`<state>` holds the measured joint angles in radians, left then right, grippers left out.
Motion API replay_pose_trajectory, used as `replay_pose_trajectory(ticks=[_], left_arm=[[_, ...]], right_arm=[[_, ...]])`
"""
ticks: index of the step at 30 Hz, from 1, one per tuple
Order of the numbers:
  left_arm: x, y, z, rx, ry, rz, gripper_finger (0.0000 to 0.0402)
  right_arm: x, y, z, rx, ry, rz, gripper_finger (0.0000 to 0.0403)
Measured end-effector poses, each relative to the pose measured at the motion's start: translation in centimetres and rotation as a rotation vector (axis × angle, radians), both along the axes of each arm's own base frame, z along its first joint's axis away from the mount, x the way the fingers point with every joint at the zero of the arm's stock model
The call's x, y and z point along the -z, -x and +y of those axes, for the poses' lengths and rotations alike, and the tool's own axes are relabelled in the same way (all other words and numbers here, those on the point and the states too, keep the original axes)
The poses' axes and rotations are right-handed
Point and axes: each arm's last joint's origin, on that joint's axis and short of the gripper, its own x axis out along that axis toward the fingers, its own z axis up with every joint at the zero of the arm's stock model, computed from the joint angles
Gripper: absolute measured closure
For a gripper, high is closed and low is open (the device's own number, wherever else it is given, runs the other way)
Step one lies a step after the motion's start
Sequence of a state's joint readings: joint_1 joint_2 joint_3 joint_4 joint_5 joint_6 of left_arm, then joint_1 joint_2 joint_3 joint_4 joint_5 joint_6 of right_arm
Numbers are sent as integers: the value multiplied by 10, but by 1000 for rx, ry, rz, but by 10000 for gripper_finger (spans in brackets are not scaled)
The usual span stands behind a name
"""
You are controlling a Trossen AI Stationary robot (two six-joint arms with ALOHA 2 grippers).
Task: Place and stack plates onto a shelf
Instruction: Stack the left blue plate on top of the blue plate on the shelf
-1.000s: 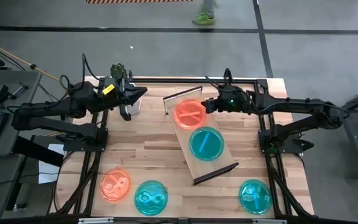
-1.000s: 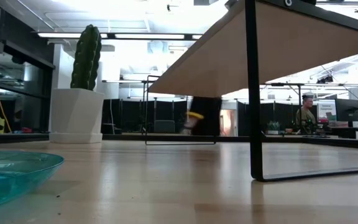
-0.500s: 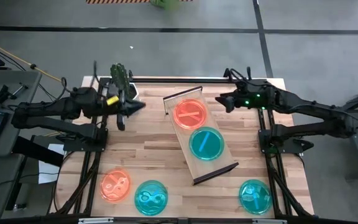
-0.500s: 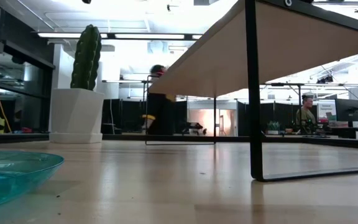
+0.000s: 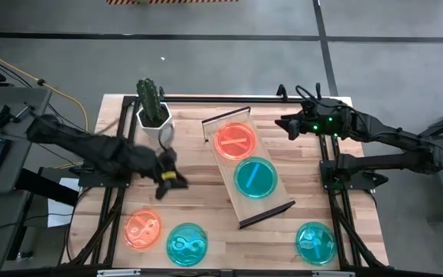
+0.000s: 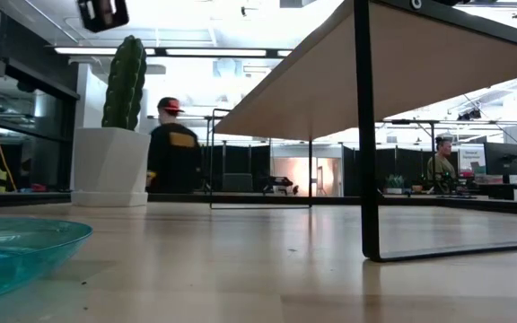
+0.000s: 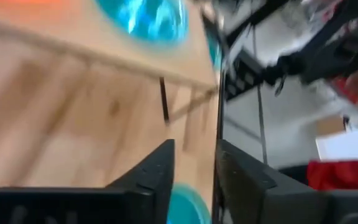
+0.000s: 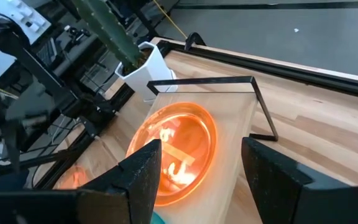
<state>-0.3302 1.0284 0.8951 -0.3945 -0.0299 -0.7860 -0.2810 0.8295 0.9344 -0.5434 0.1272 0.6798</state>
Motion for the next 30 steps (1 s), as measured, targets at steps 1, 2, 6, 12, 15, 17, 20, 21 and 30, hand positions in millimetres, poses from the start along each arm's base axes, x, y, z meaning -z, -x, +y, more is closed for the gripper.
replay_pose_trajectory(ticks=[1, 2, 6, 12, 15, 17, 20, 21, 30], left_arm=[[6, -4, -8, 12, 14, 33, 280], [13, -8, -16, 25, 24, 71, 269], [44, -17, -53, 121, -16, 214, 235], [102, -28, -94, 201, -180, 387, 218], [125, -33, -102, 212, -261, 436, 218], [137, -36, -104, 211, -311, 450, 218], [152, -40, -107, 203, -359, 471, 218], [156, -41, -107, 209, -368, 477, 218], [183, -49, -116, 296, -338, 529, 219]], right_arm=[[0, 0, 0, 0, 0, 1, 198], [0, 0, 0, 0, -1, 2, 198], [1, 0, 0, 0, -2, 6, 198], [4, 1, 0, -2, -8, 48, 198], [6, 2, 1, -3, -12, 65, 198], [7, 3, 1, -3, -16, 79, 198], [8, 3, 1, -3, -19, 90, 198], [8, 4, 1, -3, -21, 96, 198], [11, 5, 1, -3, -28, 123, 198]])
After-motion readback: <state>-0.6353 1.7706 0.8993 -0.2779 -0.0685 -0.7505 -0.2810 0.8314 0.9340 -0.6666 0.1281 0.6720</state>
